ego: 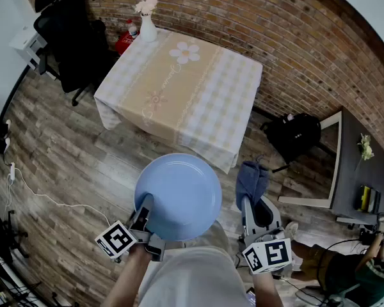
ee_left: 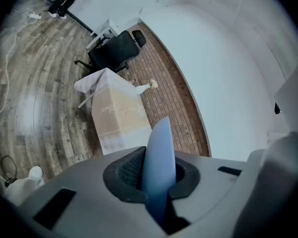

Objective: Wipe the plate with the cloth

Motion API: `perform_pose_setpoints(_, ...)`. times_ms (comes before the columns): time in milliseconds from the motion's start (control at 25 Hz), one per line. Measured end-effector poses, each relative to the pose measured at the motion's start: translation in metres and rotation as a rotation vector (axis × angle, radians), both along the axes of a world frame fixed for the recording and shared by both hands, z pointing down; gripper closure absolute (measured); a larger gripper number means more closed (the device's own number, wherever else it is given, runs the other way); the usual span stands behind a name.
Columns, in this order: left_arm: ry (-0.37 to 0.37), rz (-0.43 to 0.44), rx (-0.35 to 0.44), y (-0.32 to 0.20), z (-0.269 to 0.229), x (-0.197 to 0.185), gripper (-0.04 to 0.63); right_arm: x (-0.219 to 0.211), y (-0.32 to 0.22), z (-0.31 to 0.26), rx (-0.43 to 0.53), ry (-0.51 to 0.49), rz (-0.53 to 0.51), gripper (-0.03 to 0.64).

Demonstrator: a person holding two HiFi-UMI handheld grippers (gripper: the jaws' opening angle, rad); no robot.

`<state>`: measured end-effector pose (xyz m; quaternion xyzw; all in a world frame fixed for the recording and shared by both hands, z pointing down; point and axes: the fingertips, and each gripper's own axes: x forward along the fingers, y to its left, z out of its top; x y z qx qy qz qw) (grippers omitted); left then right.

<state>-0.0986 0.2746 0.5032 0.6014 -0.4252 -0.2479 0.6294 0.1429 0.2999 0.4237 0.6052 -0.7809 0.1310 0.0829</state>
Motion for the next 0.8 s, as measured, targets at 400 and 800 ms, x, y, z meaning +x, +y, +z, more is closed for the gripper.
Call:
perform_pose_setpoints(400,-0.236,0.066,0.084,0.096,-0.026,0.017,0.548,0.029,0.096,-0.025,0.05,-0.056,-0.028,0.534)
perform_pose_setpoints(800,-0.224,-0.008,0.078,0.158,-0.026,0.064,0.548,0.065,0.141,-0.007,0.069,-0.16,-0.091,0.534)
